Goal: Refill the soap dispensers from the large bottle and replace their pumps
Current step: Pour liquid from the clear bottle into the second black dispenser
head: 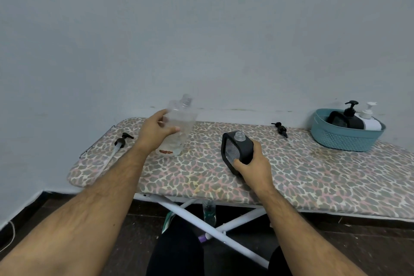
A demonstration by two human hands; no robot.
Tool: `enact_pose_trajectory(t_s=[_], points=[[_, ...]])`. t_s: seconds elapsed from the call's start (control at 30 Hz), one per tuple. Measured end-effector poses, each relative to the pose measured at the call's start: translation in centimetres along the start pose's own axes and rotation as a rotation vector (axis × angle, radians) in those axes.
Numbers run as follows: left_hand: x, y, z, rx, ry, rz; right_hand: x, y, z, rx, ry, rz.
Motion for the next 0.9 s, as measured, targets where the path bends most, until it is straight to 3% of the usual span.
enact_pose_trajectory(t_s=[0.37,0.9], points=[[-4.2,0.4,4.8,-0.068,0.206,-0.16,0.2,0.0,-0.2,-0.008,0.017,-0.038],[-4.4,0.8,6.6,-0.061,0.257,-0.171,0.3,0.0,-0.3,0.001,0.04,-0.058]])
Point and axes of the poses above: each hand's wrist, its own y-axis away from the middle knuckle, its own x-axis out of the palm, z = x × y, the point moved 6 cm from there along -y, towards the middle knuckle, and after that the axes turned 7 degrees about z, right-handed, at the moved point
